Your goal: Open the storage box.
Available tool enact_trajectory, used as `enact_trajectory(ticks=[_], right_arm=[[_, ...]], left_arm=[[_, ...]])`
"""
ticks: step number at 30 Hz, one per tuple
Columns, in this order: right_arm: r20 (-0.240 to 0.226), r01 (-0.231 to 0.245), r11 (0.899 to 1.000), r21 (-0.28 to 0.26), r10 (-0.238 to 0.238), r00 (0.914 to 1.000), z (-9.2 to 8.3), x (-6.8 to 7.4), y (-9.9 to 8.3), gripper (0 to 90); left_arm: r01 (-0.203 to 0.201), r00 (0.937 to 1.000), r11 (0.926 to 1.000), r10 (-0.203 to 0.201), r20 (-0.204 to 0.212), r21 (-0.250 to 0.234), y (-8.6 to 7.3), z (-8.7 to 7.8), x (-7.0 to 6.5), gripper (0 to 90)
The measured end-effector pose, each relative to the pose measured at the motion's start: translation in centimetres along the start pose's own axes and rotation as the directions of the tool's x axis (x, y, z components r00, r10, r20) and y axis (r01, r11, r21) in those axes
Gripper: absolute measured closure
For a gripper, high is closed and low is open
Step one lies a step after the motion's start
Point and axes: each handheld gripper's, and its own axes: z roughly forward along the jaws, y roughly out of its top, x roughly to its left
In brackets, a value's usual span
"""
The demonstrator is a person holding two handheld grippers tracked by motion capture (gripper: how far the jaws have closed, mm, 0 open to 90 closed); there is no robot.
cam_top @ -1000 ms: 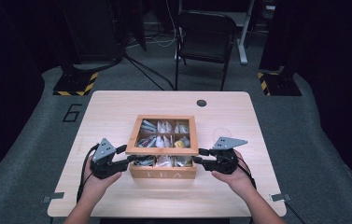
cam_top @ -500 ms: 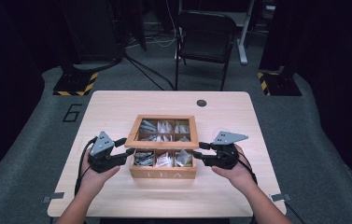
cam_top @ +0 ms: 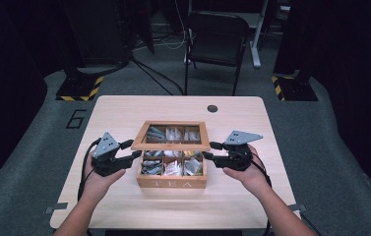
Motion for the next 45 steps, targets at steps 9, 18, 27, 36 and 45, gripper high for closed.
enact_trajectory(ticks=[9,18,27,36,45], right_arm=[[0.01,0.017,1.0,-0.006,-0.017,0.9998,0.1,-0.2,0.8,50.5],[0.014,0.023,1.0,-0.02,-0.023,0.9996,0.1,-0.5,1.5,50.3],[0.032,0.026,0.999,-0.03,-0.025,0.9992,0.3,-0.9,2.5,49.3],[0.061,0.045,0.998,-0.032,-0.043,0.9972,0.8,-1.5,3.3,48.6],[0.085,0.064,0.998,-0.021,-0.062,0.9944,1.6,-2.4,4.0,49.5]], left_arm=[[-0.011,0.9999,0.9999,0.011,0.007,0.004,0.6,0.0,0.3,50.4],[0.004,1.0,0.9999,-0.004,0.006,-0.013,1.2,0.2,0.7,50.5],[-0.002,1.0,0.9999,0.002,0.01,-0.014,2.4,0.2,1.3,51.1],[-0.001,1.0,0.9997,0.001,0.009,-0.026,3.5,0.4,2.0,52.1],[0.01,0.9998,0.9994,-0.01,0.015,-0.033,4.2,0.6,2.6,53.5]])
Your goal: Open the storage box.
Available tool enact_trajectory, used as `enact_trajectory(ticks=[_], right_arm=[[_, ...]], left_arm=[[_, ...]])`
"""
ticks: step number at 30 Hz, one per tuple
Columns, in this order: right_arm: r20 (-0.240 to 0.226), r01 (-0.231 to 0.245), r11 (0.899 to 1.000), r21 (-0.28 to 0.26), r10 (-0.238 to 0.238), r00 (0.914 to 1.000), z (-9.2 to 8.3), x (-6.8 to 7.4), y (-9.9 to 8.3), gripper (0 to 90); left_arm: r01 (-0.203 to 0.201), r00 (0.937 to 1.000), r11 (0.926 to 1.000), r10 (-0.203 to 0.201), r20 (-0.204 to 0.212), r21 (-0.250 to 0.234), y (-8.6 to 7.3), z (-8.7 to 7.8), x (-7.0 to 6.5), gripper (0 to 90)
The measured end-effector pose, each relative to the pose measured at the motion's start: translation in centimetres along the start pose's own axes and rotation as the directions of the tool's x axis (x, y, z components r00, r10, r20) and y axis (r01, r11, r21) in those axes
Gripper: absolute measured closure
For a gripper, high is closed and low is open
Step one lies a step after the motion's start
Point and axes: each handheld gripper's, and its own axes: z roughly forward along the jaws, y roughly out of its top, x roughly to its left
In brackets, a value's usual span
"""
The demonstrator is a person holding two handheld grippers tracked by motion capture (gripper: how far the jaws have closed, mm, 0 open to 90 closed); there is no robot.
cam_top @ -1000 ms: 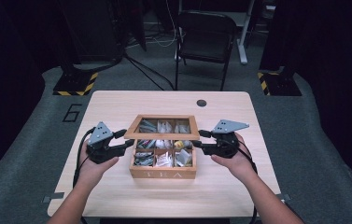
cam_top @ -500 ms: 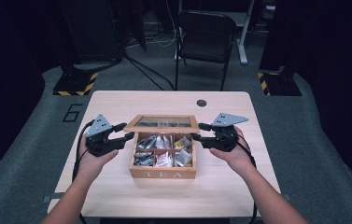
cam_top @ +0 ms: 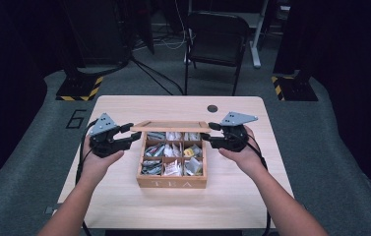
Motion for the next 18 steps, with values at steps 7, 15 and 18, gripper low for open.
enact_trajectory(ticks=[7,15,18], right_arm=[[-0.01,-0.026,1.0,0.002,0.026,0.9996,0.6,-0.8,0.4,51.2],[-0.021,-0.045,0.999,-0.003,0.045,0.9988,0.7,-1.5,1.0,52.1],[-0.017,-0.045,0.999,-0.005,0.045,0.9988,0.7,-1.6,1.3,52.4]], left_arm=[[-0.006,1.0,0.9999,0.006,0.001,-0.011,0.2,0.2,0.3,54.3],[0.014,0.9999,0.9995,-0.014,-0.006,-0.028,0.1,0.9,0.9,53.4],[0.018,0.9997,0.9997,-0.018,-0.015,-0.015,0.0,1.5,1.2,53.5]])
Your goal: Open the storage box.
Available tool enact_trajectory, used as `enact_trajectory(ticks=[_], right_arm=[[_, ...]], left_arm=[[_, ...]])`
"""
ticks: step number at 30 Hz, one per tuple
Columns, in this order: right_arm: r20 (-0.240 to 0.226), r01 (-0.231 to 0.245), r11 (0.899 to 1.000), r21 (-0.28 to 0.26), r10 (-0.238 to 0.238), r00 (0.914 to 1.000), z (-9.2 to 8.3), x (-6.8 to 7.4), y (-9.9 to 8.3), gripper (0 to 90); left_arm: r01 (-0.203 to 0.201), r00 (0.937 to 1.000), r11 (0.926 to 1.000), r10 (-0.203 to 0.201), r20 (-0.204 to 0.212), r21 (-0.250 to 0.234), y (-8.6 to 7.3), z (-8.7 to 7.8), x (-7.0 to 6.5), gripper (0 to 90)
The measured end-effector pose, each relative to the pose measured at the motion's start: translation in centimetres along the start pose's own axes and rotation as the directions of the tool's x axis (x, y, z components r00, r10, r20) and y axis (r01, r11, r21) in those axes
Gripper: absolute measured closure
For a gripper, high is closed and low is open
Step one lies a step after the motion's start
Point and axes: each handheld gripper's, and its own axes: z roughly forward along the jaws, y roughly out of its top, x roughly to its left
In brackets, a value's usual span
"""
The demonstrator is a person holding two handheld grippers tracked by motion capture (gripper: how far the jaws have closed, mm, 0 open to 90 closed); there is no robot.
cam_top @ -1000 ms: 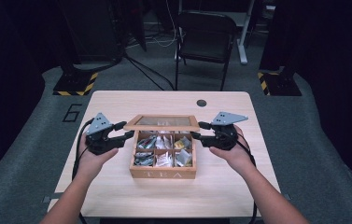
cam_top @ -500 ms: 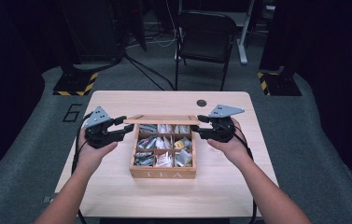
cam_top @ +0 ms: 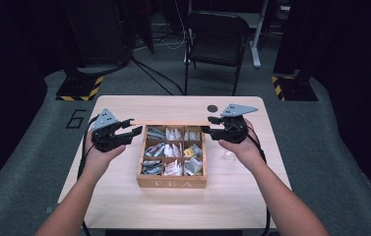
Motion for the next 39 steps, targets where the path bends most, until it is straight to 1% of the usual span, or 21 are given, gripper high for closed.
enact_trajectory(ticks=[3,5,9,10,13,16,18,21,23,27,28,33,35,36,37,38,39], right_arm=[[-0.001,-0.009,1.0,0.001,0.009,1.0,0.0,-0.1,0.1,52.5],[-0.002,-0.005,1.0,0.003,0.005,1.0,0.0,-0.2,0.2,52.5],[-0.004,-0.012,1.0,0.0,0.012,0.9999,0.1,-0.3,0.3,52.5],[-0.006,-0.012,1.0,0.001,0.012,0.9999,0.1,-0.3,0.4,52.5],[-0.005,-0.015,1.0,-0.001,0.015,0.9999,0.1,-0.4,0.4,52.5],[-0.006,-0.018,1.0,-0.002,0.018,0.9998,0.1,-0.5,0.5,52.6],[-0.004,-0.01,1.0,0.0,0.01,0.9999,0.1,-0.5,0.6,53.0],[0.0,-0.011,1.0,0.002,0.011,0.9999,0.1,-0.5,0.8,53.3],[0.0,-0.011,1.0,0.006,0.011,0.9999,0.1,-0.6,0.9,53.4],[0.006,-0.013,1.0,-0.005,0.013,0.9999,0.2,-0.7,1.1,53.9],[0.007,-0.013,1.0,-0.008,0.013,0.9999,0.2,-0.8,1.1,53.8],[0.004,-0.03,0.999,-0.017,0.03,0.9995,0.5,-1.2,1.3,53.1],[0.011,-0.017,1.0,-0.02,0.017,0.9998,0.6,-1.3,1.3,51.5],[0.011,-0.023,1.0,-0.013,0.023,0.9997,0.7,-1.4,1.2,51.4],[0.013,-0.017,1.0,-0.011,0.017,0.9998,0.9,-1.5,1.2,51.3],[0.017,-0.021,1.0,-0.008,0.021,0.9996,0.9,-1.6,1.1,51.3],[0.02,-0.02,1.0,-0.008,0.02,0.9996,1.0,-1.7,1.1,51.3]], left_arm=[[0.0,0.9999,1.0,0.0,-0.012,0.007,-0.1,0.5,0.3,53.5],[0.011,0.9999,0.9999,-0.011,-0.011,0.01,-0.1,0.9,0.5,53.2],[-0.003,0.9996,1.0,0.003,-0.03,0.007,-0.2,1.4,0.9,53.1],[0.002,0.9997,0.9999,-0.002,-0.024,0.012,-0.2,1.5,1.0,53.6],[0.012,0.9996,0.9999,-0.012,-0.026,0.003,-0.3,1.7,1.3,55.2],[0.0,0.9993,1.0,0.0,-0.036,0.001,-0.3,1.8,1.3,55.5],[0.004,0.9994,1.0,-0.004,-0.035,-0.002,-0.3,1.9,1.3,55.9],[0.005,0.9995,0.9999,-0.006,-0.031,-0.013,-0.3,2.0,1.3,58.2],[0.005,0.9994,0.9999,-0.006,-0.033,-0.014,-0.2,2.1,1.3,59.5],[0.018,0.9993,0.9998,-0.018,-0.033,-0.013,0.2,2.2,1.5,59.4],[0.015,0.9994,0.9999,-0.015,-0.032,-0.006,0.3,2.2,1.6,59.4],[-0.001,0.999,1.0,0.001,-0.045,-0.001,0.8,2.6,1.7,59.5],[0.0,0.9986,0.9999,-0.001,-0.054,-0.011,0.9,2.8,1.8,59.5],[0.004,0.9986,0.9999,-0.005,-0.053,-0.013,0.9,2.8,1.8,59.5],[0.005,0.9986,0.9999,-0.006,-0.053,-0.015,1.0,2.9,1.9,59.5],[0.01,0.9985,0.9997,-0.011,-0.054,-0.021,1.1,3.0,2.0,59.7],[0.007,0.9986,0.9999,-0.008,-0.053,-0.012,1.2,2.9,2.1,59.8]])
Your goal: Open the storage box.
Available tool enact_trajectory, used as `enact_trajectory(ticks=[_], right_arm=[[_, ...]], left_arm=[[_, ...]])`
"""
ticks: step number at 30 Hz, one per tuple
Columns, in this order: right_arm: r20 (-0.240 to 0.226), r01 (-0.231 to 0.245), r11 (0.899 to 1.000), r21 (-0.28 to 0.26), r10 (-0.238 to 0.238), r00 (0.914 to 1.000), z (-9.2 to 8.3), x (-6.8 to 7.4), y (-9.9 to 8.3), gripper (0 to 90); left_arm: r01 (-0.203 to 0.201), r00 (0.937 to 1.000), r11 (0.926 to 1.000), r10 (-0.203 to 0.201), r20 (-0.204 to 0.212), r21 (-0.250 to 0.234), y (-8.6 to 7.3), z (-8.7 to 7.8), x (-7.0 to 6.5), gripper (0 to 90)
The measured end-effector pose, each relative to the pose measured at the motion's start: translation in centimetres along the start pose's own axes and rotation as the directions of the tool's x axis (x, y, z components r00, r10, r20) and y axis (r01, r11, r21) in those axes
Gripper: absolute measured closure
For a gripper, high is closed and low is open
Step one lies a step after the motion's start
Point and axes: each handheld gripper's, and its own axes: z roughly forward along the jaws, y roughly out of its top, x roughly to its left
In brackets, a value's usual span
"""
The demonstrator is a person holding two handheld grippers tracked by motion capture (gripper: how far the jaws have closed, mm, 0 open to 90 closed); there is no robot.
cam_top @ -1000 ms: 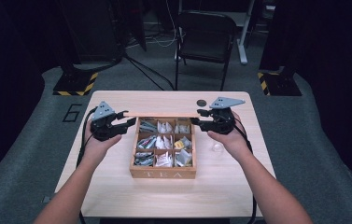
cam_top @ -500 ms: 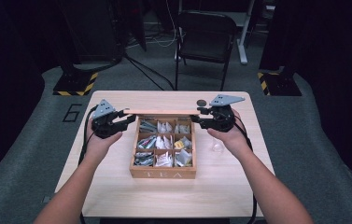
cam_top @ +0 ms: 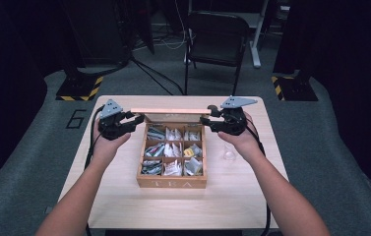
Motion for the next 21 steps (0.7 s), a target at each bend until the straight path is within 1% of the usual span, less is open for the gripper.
enact_trajectory(ticks=[3,4,5,6,8,9,10,11,12,13,16,17,18,19,21], right_arm=[[-0.005,-0.002,1.0,-0.002,0.002,1.0,0.3,-0.3,-0.1,51.5],[-0.004,-0.003,1.0,0.0,0.003,1.0,0.4,-0.4,-0.1,51.6],[-0.002,0.007,1.0,0.001,-0.007,1.0,0.6,-0.6,-0.1,51.9],[0.002,0.002,1.0,0.003,-0.002,1.0,0.7,-0.6,-0.2,51.9],[0.005,0.013,1.0,-0.001,-0.013,0.9999,1.0,-1.0,-0.2,52.0],[0.006,0.012,1.0,-0.002,-0.012,0.9999,1.1,-1.1,-0.3,52.2],[0.01,0.003,1.0,-0.001,-0.003,0.9999,1.3,-1.2,-0.3,52.5],[0.012,0.01,1.0,-0.002,-0.01,0.9999,1.4,-1.4,-0.3,52.6],[0.016,0.003,1.0,-0.001,-0.003,0.9999,1.6,-1.5,-0.3,52.9],[0.018,0.008,1.0,0.003,-0.008,0.9998,1.7,-1.7,-0.3,53.1],[0.021,0.005,1.0,0.009,-0.006,0.9998,2.1,-2.0,-0.3,54.3],[0.023,0.011,1.0,0.009,-0.011,0.9997,2.2,-2.1,-0.3,54.5],[0.024,0.003,1.0,0.008,-0.003,0.9997,2.4,-2.1,-0.3,54.6],[0.026,0.002,1.0,0.009,-0.002,0.9997,2.5,-2.2,-0.3,54.9],[0.028,0.002,1.0,0.012,-0.002,0.9996,2.7,-2.3,-0.3,55.1]], left_arm=[[-0.001,1.0,1.0,0.001,-0.003,-0.005,0.3,0.2,0.2,60.1],[-0.004,1.0,1.0,0.004,0.0,0.002,0.4,0.2,0.3,60.2],[0.001,1.0,1.0,-0.001,-0.002,-0.004,0.4,0.3,0.3,60.3],[0.001,1.0,1.0,-0.001,-0.002,-0.008,0.5,0.4,0.4,60.3],[0.004,1.0,0.9999,-0.004,0.0,-0.013,0.6,0.5,0.6,60.5],[0.005,1.0,0.9999,-0.005,0.002,-0.012,0.6,0.6,0.7,60.5],[0.01,0.9999,0.9996,-0.01,-0.002,-0.026,0.6,0.7,0.8,60.7],[0.012,0.9999,0.9996,-0.012,-0.002,-0.027,0.6,0.8,0.8,60.7],[0.018,0.9998,0.9994,-0.018,-0.001,-0.03,0.7,0.9,0.9,60.7],[0.021,0.9998,0.9993,-0.021,0.001,-0.032,0.7,0.9,1.0,60.8],[0.017,0.9999,0.9994,-0.017,-0.002,-0.031,0.9,1.1,1.1,61.1],[0.009,1.0,0.9995,-0.009,-0.004,-0.031,1.0,1.2,1.2,61.3],[0.007,1.0,0.9995,-0.007,0.0,-0.029,1.0,1.2,1.3,61.4],[0.012,0.9999,0.9992,-0.012,-0.001,-0.037,1.0,1.3,1.4,61.4],[0.016,0.9999,0.9991,-0.016,0.0,-0.039,1.1,1.4,1.5,61.4]])
